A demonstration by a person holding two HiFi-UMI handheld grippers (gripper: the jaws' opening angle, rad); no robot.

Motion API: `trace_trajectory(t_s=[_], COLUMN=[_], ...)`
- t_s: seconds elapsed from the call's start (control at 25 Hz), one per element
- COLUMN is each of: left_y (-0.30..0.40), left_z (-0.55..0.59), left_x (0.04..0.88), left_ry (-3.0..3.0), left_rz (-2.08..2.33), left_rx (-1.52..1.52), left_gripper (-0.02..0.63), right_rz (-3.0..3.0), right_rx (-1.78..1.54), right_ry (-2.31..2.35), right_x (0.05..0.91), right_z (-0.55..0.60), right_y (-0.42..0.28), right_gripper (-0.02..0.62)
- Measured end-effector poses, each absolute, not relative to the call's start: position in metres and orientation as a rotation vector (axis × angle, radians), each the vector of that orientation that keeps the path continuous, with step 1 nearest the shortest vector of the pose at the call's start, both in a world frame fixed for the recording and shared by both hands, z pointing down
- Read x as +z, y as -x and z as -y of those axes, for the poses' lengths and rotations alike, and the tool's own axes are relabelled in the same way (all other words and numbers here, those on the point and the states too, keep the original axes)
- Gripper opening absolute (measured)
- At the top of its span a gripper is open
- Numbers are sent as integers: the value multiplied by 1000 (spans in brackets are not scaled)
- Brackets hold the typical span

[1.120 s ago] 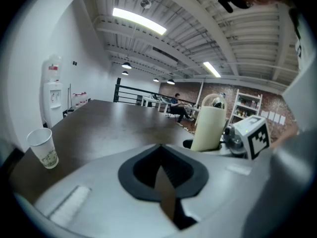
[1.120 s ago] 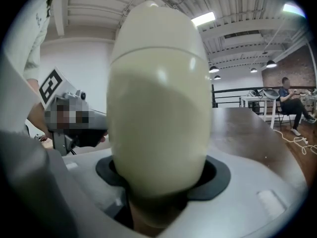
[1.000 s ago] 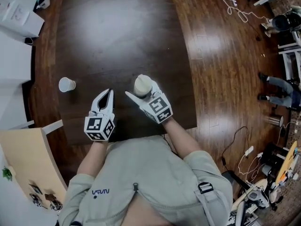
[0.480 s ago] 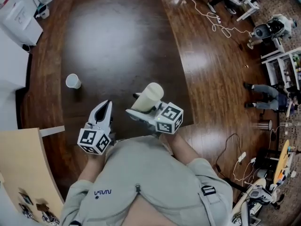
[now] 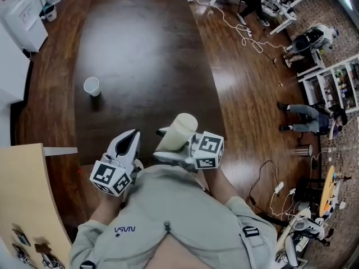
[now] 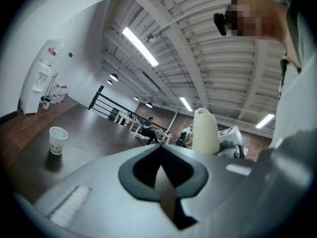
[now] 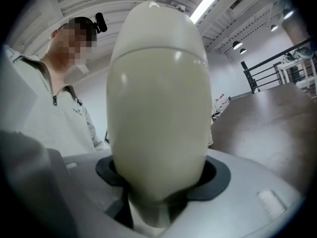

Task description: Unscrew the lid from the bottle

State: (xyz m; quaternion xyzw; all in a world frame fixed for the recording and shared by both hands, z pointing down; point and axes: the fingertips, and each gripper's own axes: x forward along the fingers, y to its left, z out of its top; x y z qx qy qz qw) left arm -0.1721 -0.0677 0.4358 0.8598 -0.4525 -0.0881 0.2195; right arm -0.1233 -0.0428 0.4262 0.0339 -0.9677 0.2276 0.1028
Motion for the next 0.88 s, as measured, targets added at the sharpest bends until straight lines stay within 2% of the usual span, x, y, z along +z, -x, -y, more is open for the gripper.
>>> trace_trajectory(t_s=[0.36,0.88], left_y=[161,130], left_z=[42,39], left_x=[418,421], left_ry=[-2413,-2375], left_rz=[1258,1318], left_rx=[-252,-175], left_gripper=[3,3], right_rz=[2865,2867], right_rx=[691,764], right_ry=[141,283], right_x=[415,423], right_z=[1,-1], right_y=[115,82], right_gripper=[299,299])
